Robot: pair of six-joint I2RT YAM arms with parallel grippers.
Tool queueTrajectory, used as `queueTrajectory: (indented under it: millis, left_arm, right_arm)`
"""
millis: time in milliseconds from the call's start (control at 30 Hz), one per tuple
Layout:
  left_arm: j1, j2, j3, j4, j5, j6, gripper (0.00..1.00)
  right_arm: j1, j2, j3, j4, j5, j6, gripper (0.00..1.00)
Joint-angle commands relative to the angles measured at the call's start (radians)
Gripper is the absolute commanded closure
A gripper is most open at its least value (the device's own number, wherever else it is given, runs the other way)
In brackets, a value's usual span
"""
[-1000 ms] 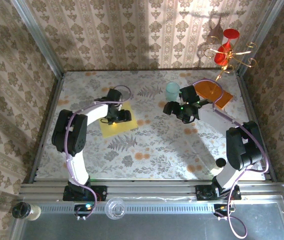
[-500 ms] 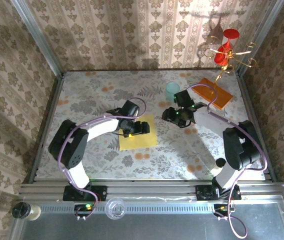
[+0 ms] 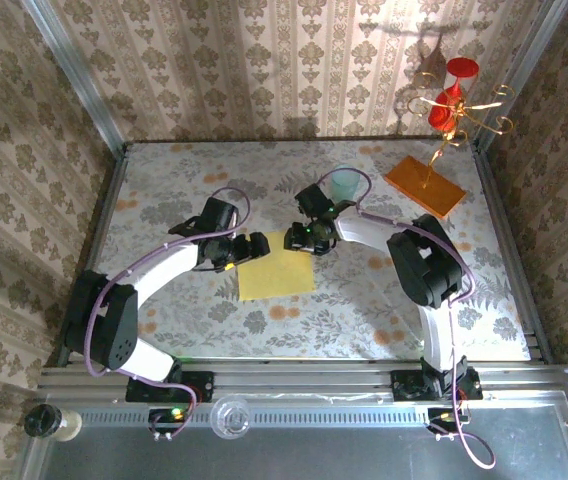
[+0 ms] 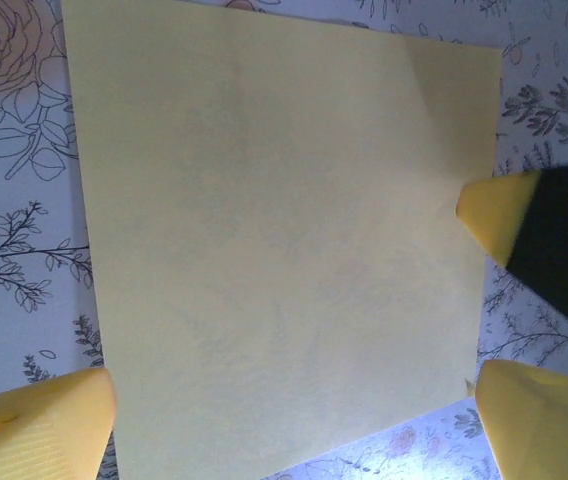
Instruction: Fold a paper plane with a square sheet of paper (pick it up from the middle)
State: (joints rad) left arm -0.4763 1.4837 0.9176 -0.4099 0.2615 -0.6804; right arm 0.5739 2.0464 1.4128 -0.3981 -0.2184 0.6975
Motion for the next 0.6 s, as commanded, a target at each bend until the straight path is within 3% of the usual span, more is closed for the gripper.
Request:
queueTrajectory:
  millis: [0, 233, 433, 567]
  left_arm:
    - [0.002, 0.007, 0.019, -0.038, -0.006, 0.054, 0.05]
    - [-0.039, 0.064, 0.074, -0.079, -0.028, 0.115, 0.0]
    - [-0.113, 0.137, 0.155, -0.18, -0.098, 0.191, 0.0]
    - [-0.157, 0.194, 0.221, -0.229, -0.116, 0.228, 0.0]
  right_arm:
    - [-0.002, 0.036, 0.022, -0.072, 0.084, 0.047, 0.53]
    - [0.003, -0.032, -0.111, -0.09, 0.208, 0.227, 0.51]
    - [0.025, -0.167, -0.231, -0.031, 0.191, 0.38, 0.46]
    - [-0.002, -0.301, -0.309, 0.097, 0.205, 0.375, 0.28]
